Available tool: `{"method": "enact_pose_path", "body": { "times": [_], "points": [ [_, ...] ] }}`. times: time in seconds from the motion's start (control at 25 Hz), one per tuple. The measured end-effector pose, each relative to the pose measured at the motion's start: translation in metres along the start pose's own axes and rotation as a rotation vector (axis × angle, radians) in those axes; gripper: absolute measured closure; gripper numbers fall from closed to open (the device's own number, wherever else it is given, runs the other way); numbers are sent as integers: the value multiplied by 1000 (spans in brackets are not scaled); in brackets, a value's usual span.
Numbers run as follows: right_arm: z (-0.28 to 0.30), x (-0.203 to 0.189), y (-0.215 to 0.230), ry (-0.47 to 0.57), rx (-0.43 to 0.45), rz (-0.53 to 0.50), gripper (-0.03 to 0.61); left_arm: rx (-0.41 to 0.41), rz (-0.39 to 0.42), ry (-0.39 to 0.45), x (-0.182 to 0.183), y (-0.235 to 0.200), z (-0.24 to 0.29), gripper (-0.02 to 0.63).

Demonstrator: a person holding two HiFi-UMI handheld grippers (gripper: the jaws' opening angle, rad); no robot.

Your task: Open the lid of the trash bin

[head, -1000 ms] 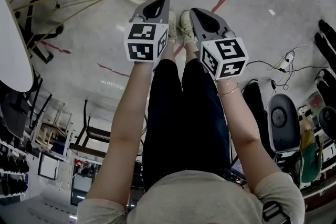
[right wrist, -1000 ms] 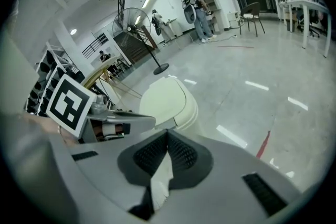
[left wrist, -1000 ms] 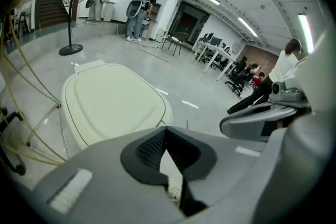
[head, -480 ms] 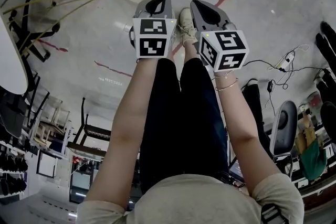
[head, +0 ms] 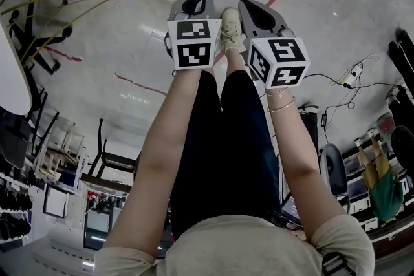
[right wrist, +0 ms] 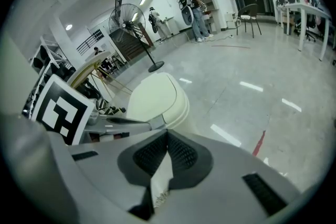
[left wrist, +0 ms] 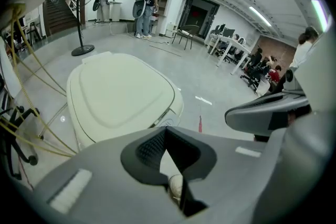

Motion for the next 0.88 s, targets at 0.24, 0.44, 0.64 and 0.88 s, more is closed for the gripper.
{"method": "enact_pose_path", "body": {
  "times": [0.24,0.44,0.64,0.88],
  "points": [
    [-1,0,0,-22,-19,-66,571,21,49,-18,-4,4,5,604],
    [-5,1,0,-14,-15,-62,571,2,59,-22,-5,8,5,606],
    [-9,7,-2,-17,-19,-65,571,-42,-77,5,1,2,1,604],
    [-23,23,-11,-10,-25,-82,571,-101,-178,3,12,-7,-8,604]
  ]
}}
Point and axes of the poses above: the fingertips, and each gripper's own axes: z forward along the fingers, y to its right, x out of its top, the point moved 6 cm from there along -z, backward along the fingers, and after that the axes turned 6 degrees about -x, right-handed, at the moved point
